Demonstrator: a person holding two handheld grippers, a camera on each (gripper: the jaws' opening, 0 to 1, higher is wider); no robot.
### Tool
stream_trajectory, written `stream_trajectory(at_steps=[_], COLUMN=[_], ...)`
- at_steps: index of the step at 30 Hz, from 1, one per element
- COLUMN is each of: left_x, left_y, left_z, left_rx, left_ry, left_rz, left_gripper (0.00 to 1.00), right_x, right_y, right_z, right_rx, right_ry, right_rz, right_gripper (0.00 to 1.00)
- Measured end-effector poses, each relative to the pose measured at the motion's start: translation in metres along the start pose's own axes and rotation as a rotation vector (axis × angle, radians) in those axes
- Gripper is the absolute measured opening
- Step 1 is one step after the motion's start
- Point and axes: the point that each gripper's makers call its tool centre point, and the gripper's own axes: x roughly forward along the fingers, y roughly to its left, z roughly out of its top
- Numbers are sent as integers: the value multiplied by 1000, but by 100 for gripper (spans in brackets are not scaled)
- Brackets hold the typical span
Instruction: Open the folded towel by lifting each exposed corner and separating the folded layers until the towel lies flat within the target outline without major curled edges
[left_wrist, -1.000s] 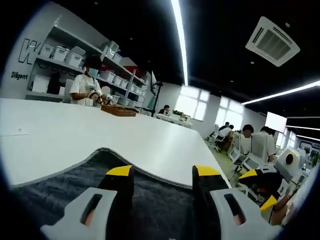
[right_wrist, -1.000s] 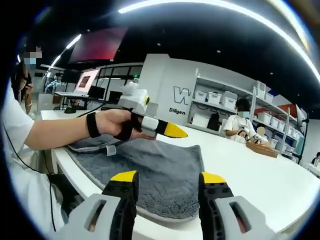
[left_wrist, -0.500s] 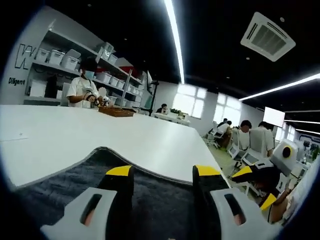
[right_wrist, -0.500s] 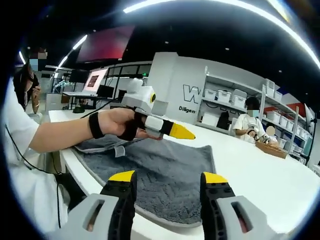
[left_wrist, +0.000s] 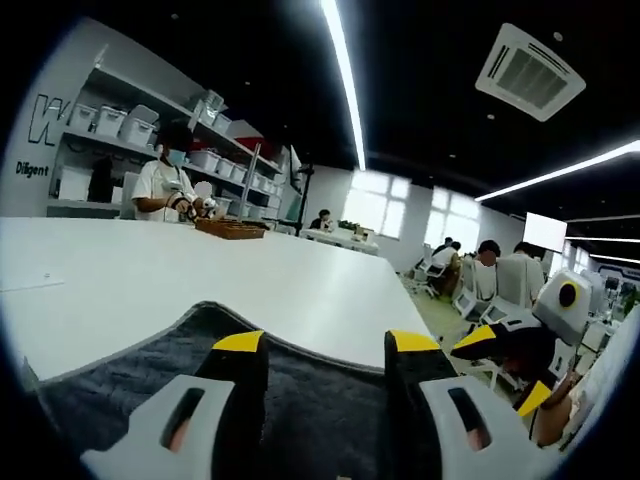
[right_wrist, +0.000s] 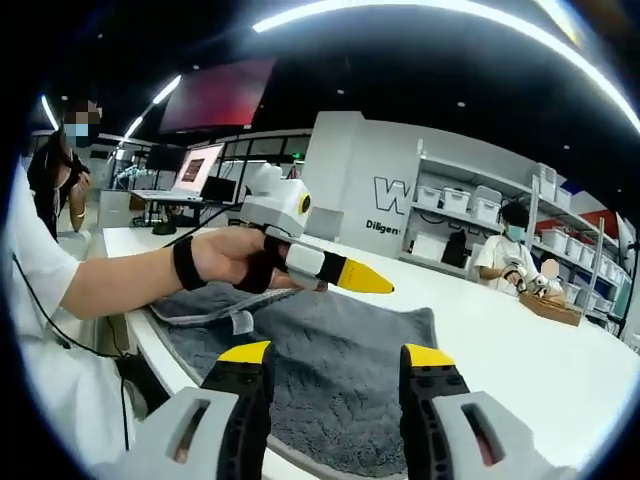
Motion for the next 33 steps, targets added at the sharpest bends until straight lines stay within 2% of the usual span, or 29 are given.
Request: stream_trajectory(at_steps=[7,15,23,33], left_x=[-16,-25,-45,-62], left_y=[-13,-28,-32,-45], left_z=[-4,-9,-17,-28], left_rx=[7,12,3,3], left_ry=[-9,-23,-39,-43], left_rz=[1,-35,-15,-13], left_gripper=[44,44,44,44], right_x=[6,12,18,19], right_y=[7,17,23,32], right_z=[4,2,-1,2], right_rx=[15,9,-25,-27], right_ry=[-11,2,30,18], right_rz=[40,75,89,113], right_gripper=[48,48,48,48])
